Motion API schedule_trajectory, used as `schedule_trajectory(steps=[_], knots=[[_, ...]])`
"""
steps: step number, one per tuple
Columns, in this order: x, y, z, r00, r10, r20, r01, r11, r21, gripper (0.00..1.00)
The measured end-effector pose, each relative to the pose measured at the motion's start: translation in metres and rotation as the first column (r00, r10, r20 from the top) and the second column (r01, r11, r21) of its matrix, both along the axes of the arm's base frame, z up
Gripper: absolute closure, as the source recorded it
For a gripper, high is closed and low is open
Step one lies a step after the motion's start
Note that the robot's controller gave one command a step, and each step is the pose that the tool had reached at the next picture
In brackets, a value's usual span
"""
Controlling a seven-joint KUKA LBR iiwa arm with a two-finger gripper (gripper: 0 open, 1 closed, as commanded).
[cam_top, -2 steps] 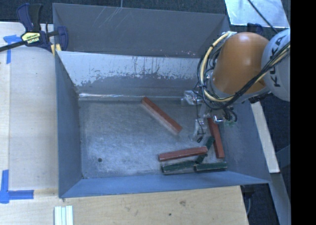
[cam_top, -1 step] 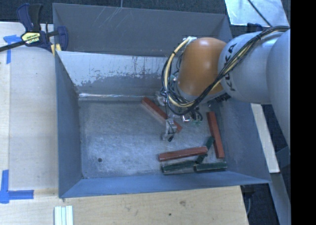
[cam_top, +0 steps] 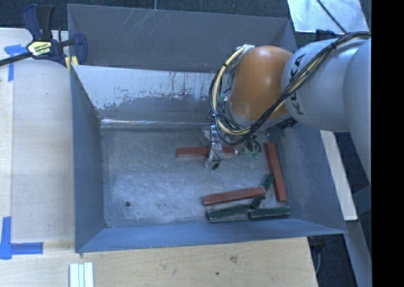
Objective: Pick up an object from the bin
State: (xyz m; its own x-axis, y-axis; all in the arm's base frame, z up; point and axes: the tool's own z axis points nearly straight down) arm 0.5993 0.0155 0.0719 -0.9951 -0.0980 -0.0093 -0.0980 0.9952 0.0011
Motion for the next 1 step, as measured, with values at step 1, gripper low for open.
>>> schedule_trajectory(steps=[1], knots=[[-0.0059, -0.0089, 0.151, 0.999, -0.034, 0.004, 0.034, 0.999, -0.001, 1.0]])
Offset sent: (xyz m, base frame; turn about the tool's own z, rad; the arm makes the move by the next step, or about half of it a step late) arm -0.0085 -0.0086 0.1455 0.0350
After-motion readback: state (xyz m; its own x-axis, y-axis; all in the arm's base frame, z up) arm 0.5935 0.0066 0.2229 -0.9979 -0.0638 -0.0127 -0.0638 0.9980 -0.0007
